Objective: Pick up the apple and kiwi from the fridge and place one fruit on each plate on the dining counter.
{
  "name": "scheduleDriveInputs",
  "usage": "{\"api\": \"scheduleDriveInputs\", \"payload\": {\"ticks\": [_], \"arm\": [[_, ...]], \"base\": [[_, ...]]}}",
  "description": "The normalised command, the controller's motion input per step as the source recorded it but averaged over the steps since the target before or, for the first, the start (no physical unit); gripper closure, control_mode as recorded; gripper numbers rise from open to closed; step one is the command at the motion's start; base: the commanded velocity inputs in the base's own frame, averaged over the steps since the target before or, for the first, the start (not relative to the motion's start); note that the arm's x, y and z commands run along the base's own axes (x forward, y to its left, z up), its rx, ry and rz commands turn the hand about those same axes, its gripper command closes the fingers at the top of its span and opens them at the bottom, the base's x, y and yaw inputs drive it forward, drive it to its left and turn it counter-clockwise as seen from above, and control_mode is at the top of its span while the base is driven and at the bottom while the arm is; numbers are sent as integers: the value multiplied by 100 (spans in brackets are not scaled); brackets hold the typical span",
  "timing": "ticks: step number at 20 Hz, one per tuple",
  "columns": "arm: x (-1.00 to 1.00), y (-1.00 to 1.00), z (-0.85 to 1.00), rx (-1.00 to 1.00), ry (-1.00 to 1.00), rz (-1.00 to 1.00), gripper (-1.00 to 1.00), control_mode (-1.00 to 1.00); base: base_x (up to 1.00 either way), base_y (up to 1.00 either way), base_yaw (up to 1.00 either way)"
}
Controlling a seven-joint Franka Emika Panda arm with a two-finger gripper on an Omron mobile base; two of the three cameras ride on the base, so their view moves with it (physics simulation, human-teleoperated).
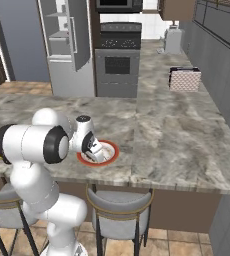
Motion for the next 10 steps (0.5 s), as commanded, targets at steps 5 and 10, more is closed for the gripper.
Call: {"api": "scheduleDriveInputs", "payload": {"ticks": [5,10], "arm": [[0,0,-2,0,0,0,-100,-100],[0,0,2,0,0,0,-100,-100]], "base": [[0,0,0],[0,0,0]]}}
